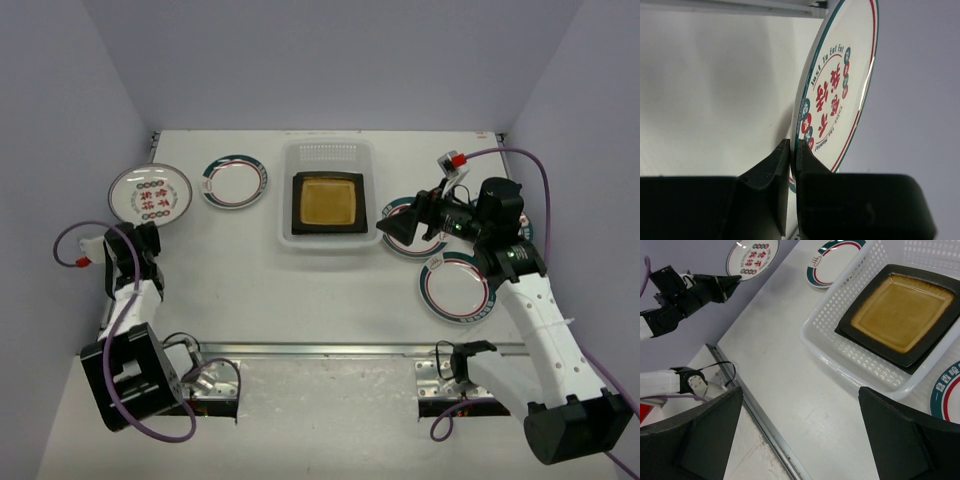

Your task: Place the plates into the plastic bin on the countertop

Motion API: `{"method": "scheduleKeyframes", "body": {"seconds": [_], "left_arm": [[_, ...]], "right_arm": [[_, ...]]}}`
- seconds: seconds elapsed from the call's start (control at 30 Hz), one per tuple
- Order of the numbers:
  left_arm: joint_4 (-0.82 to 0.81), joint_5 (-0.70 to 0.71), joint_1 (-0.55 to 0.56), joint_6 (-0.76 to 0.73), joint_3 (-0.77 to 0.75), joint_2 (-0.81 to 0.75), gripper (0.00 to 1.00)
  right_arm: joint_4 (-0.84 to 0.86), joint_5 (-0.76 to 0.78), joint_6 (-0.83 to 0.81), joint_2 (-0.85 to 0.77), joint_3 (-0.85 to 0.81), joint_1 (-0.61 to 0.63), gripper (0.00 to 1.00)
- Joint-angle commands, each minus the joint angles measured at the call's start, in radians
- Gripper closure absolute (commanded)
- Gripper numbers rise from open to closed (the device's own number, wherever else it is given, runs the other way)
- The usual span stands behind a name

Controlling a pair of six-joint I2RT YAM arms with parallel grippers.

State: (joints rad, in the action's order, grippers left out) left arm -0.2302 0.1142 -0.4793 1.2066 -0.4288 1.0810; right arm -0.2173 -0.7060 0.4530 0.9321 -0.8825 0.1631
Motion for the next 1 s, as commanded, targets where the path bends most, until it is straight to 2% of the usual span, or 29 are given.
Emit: {"method": "scheduleKeyframes", "body": {"seconds": [0.0, 0.07, 0.13, 0.17, 0.27, 0.4, 0.47, 0.6, 0.7, 0.97], "left_arm": [[-0.164, -0.186, 0.029, -0.147, -0.151, -0.022, 1.0], [-0.151, -0.277, 0.086, -0.229, -0.3, 0.026, 1.0], [-0.078, -0.35, 0.203, -0.308, -0.456, 0.106, 1.0], [-0.059, -0.373, 0.249, -0.309, -0.464, 0.132, 1.0], [-0.064, -0.544, 0.389, -0.297, -0.629, 0.266, 1.0], [-0.041, -0.602, 0.551, -0.336, -0.766, 0.382, 1.0], [0.028, -0.633, 0.625, -0.367, -0.833, 0.48, 1.0], [0.164, -0.636, 0.695, -0.454, -0.967, 0.632, 1.0], [0.342, -0.626, 0.72, -0.519, -1.074, 0.733, 1.0], [0.539, -0.463, 0.728, -0.628, -1.17, 0.882, 1.0]], "right_arm": [[0.039, 0.032, 0.0, -0.009, -0.001, -0.003, 0.01], [0.035, 0.055, 0.006, -0.015, -0.004, -0.004, 0.01], [0.029, 0.093, 0.017, -0.022, -0.012, -0.004, 0.01], [0.021, 0.108, 0.019, -0.023, -0.02, -0.004, 0.01], [-0.025, 0.164, 0.008, -0.031, -0.052, -0.004, 0.01], [-0.044, 0.191, 0.003, -0.055, -0.064, -0.004, 0.01], [-0.048, 0.189, 0.006, -0.056, -0.067, -0.004, 0.01], [-0.077, 0.208, -0.006, -0.059, -0.083, -0.004, 0.01], [-0.113, 0.235, -0.021, -0.071, -0.097, -0.004, 0.01], [-0.16, 0.273, -0.046, -0.087, -0.133, -0.004, 0.01]]}}
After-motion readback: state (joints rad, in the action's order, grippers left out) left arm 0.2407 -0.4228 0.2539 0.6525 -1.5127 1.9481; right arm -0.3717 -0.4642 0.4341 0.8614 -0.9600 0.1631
